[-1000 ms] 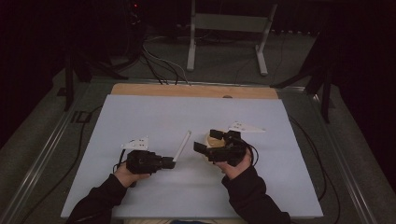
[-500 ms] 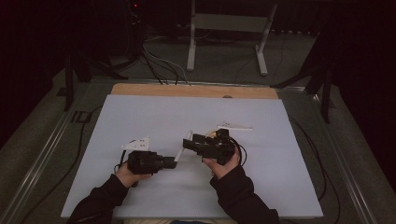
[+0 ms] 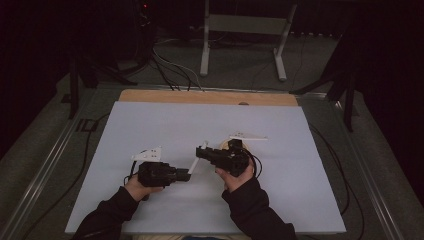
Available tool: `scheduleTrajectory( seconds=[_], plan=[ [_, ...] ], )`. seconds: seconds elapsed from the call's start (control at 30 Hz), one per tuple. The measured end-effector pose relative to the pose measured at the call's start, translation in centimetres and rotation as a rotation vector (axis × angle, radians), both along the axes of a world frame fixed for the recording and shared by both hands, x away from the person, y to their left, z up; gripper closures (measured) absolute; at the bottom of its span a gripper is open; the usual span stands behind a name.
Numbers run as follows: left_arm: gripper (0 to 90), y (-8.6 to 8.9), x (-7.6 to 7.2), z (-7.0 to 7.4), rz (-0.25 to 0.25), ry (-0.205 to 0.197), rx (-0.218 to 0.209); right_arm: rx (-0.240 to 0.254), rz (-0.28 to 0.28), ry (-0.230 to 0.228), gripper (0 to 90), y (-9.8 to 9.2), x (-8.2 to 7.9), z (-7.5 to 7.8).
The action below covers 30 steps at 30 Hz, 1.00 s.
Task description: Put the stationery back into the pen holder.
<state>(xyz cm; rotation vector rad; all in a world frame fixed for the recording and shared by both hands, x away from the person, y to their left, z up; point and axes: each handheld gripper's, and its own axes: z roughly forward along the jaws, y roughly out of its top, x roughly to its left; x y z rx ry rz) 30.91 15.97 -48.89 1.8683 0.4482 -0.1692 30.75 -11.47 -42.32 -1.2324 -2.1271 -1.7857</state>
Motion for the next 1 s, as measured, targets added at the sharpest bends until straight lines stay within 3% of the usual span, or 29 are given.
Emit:
scheduleTrajectory(
  seconds=[0.13, 0.23, 0.3, 0.5, 0.53, 0.63, 0.73, 0.9, 0.93, 1.0],
  plan=[
    [79.5, -0.2, -0.1, 0.2, 0.008, 0.011, -0.003, -0.01, 0.007, -0.02, 78.5, 0.0, 0.0, 0.3],
    [77.6, -0.4, -0.1, 0.6, 0.048, 0.013, -0.001, -0.019, 0.01, -0.046, 78.5, -0.1, -0.1, 0.7],
    [70.3, -0.6, -0.2, 0.9, 0.09, 0.002, 0.021, -0.031, 0.012, -0.078, 78.5, -0.2, -0.1, 1.2],
    [59.9, -0.5, -0.4, 1.2, 0.137, -0.02, 0.046, -0.045, 0.012, -0.107, 78.6, -0.6, 0.2, 2.1],
    [53.8, -0.4, -0.4, 1.3, 0.147, -0.025, 0.054, -0.055, 0.008, -0.119, 78.5, -0.9, 0.4, 2.3],
    [49.0, -0.2, -0.3, 1.4, 0.17, -0.032, 0.059, -0.06, 0.007, -0.123, 78.6, -1.2, 0.5, 2.5],
    [37.0, -0.1, -0.3, 1.6, 0.206, -0.042, 0.071, -0.071, -0.003, -0.137, 78.6, -1.8, 0.8, 2.8],
    [28.4, -0.1, -0.4, 2.0, 0.256, -0.05, 0.103, -0.076, -0.008, -0.14, 78.5, -2.3, 0.9, 3.1],
    [17.1, -0.1, -0.4, 2.0, 0.264, -0.058, 0.102, -0.079, -0.012, -0.153, 78.5, -2.7, 1.0, 3.5],
    [15.5, 0.0, -0.6, 2.1, 0.267, -0.072, 0.105, -0.082, -0.017, -0.157, 78.6, -2.9, 1.0, 3.6]
  ],
)
